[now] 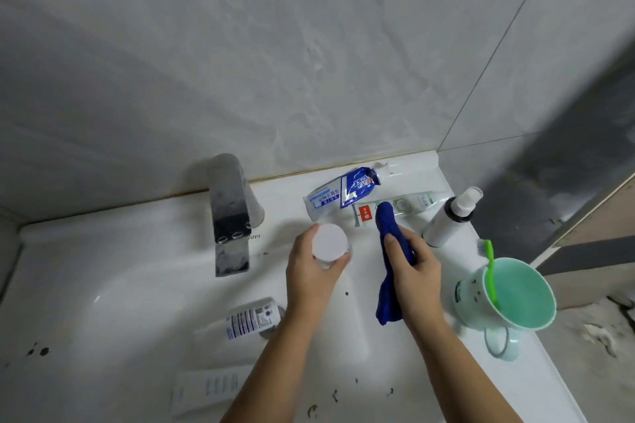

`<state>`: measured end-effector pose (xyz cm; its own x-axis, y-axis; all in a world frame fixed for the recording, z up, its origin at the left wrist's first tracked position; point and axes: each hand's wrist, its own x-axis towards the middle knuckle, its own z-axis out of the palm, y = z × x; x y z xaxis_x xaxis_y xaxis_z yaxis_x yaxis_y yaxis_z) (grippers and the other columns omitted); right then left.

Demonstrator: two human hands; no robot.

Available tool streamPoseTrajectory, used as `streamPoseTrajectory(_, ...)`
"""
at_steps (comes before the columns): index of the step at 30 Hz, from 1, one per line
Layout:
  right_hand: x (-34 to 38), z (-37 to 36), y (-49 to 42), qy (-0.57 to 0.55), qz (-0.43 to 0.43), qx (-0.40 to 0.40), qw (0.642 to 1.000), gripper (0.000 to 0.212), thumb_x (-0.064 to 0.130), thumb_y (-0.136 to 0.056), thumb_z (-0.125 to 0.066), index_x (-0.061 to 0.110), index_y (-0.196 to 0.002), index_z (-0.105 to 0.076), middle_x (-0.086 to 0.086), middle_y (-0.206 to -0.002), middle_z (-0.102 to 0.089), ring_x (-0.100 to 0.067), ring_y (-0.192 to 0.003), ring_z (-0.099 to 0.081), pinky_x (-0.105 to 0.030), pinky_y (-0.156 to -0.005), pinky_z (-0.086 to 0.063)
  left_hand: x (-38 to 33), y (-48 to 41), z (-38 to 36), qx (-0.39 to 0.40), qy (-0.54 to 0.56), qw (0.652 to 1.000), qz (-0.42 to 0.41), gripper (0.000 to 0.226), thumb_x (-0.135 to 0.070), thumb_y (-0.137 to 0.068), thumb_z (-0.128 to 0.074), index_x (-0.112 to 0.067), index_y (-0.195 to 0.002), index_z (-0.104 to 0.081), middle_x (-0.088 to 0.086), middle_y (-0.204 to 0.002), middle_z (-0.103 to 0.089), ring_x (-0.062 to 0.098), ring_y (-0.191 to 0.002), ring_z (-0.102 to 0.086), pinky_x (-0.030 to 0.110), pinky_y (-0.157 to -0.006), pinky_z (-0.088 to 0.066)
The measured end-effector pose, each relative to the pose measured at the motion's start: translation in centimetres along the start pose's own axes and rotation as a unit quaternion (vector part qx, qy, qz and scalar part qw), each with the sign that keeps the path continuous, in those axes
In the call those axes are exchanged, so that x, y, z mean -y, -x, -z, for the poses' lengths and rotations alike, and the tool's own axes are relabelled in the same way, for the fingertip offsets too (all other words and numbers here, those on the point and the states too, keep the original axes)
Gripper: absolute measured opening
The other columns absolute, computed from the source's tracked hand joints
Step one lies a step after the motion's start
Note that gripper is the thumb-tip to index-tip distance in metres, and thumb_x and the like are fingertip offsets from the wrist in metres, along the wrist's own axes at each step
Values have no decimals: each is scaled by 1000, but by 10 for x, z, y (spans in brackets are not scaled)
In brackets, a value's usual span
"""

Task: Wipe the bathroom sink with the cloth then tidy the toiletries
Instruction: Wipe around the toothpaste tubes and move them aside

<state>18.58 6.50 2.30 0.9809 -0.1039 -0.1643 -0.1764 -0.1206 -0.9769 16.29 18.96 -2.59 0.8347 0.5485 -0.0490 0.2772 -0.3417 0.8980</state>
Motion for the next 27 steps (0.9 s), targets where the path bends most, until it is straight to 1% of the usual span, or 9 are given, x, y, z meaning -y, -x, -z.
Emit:
streamPoseTrajectory(3, -6, 0, -15, -11, -5, 4, 1000, 23, 14, -87, -59, 37, -89, -62, -8, -93, -64, -16, -77, -55, -32, -74, -45, -7, -27, -15, -4, -6, 1000, -11, 68, -20, -65, -83, -16, -124, -51, 1, -121, -56, 19, -106, -54, 30, -88, -48)
streamPoseTrajectory(6, -11, 0, -26, -31, -18, -7, 999, 25, 15, -87, -60, 40, -87, -62, -5, -94, -65, -16, -79, -56, -32, -77, -46, -9, -42, -30, 13, -39, 999, -21, 71, -22, -66, -82, -13, -128, -49, 5, -127, -53, 22, -111, -52, 35, -92, -47)
streamPoseTrajectory(10, -12, 1, -36, -63, -37, -30, 997, 23, 14, -88, -57, 35, -83, -62, 1, -83, -64, -9, -68, -54, -23, -67, -45, -9, -55, -42, 15, -50, 998, -31, 70, -22, -69, -80, -12, -129, -47, 7, -132, -50, 23, -118, -48, 35, -96, -44)
streamPoseTrajectory(14, -14, 0, -42, -71, -48, -18, 996, 20, 14, -88, -58, 33, -83, -63, 4, -75, -61, -15, -68, -52, -30, -69, -44, -10, -70, -46, 20, -53, 998, -22, 72, -22, -71, -79, -17, -133, -44, 4, -137, -46, 21, -121, -45, 36, -99, -43)
streamPoseTrajectory(17, -13, 1, -46, -71, -53, -18, 996, 15, 14, -88, -58, 28, -88, -64, 3, -80, -63, -14, -70, -53, -31, -71, -45, -11, -84, -47, 19, -63, 997, -29, 72, -20, -71, -79, -17, -133, -44, 5, -139, -44, 23, -123, -43, 38, -99, -42)
streamPoseTrajectory(20, -14, 2, -48, -75, -54, -21, 995, 13, 14, -88, -58, 20, -98, -65, -1, -89, -64, -14, -76, -54, -31, -75, -44, -13, -92, -47, 34, -74, 996, -31, 73, -18, -72, -77, -17, -136, -41, 4, -141, -40, 23, -125, -40, 36, -100, -40)
streamPoseTrajectory(22, -14, 2, -47, -74, -50, -18, 996, 14, 13, -88, -58, 24, -95, -64, 0, -88, -64, -14, -75, -55, -29, -73, -44, -12, -91, -46, 41, -87, 994, -43, 76, -20, -72, -78, -19, -138, -39, 3, -142, -39, 22, -127, -37, 32, -101, -38)
streamPoseTrajectory(24, -14, 1, -46, -68, -44, -11, 997, 19, 13, -87, -58, 31, -86, -63, 2, -81, -63, -13, -69, -53, -28, -68, -44, -9, -86, -43, 40, -105, 992, -62, 77, -20, -72, -78, -17, -138, -39, 4, -143, -39, 22, -129, -35, 28, -101, -34)
streamPoseTrajectory(27, -14, 0, -42, -61, -39, -3, 997, 22, 13, -87, -58, 35, -82, -62, 0, -80, -62, -14, -68, -52, -28, -67, -44, -7, -79, -38, 33, -119, 989, -78, 76, -20, -73, -78, -16, -138, -39, 6, -142, -39, 23, -130, -35, 29, -103, -33)
